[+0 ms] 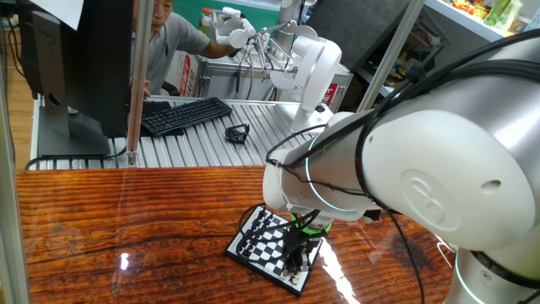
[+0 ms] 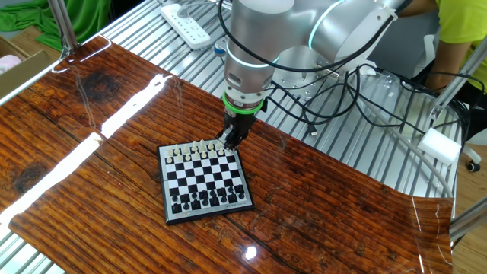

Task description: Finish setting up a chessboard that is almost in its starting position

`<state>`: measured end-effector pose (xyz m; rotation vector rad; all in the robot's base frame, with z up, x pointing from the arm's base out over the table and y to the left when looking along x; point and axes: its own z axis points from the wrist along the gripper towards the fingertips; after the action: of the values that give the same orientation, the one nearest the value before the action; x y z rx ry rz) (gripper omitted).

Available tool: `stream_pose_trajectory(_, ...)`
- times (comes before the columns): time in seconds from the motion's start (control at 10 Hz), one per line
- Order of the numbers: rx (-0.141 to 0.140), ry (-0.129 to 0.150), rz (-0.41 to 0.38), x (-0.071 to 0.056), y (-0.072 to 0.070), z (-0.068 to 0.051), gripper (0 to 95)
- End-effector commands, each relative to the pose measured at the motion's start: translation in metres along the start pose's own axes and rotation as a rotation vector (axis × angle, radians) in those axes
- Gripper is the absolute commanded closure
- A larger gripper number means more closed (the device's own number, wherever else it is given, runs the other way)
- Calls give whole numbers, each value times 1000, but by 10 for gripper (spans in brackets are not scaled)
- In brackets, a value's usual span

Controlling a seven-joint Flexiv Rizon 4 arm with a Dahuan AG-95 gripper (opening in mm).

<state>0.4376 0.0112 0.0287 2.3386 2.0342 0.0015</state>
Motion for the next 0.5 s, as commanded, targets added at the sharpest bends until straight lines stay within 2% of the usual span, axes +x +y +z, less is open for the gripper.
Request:
stream_pose_trajectory(0.1,-1,-1,-2,0,0,0,950)
stream_pose_trajectory(0.5,-2,6,-34,-1,0,0,950)
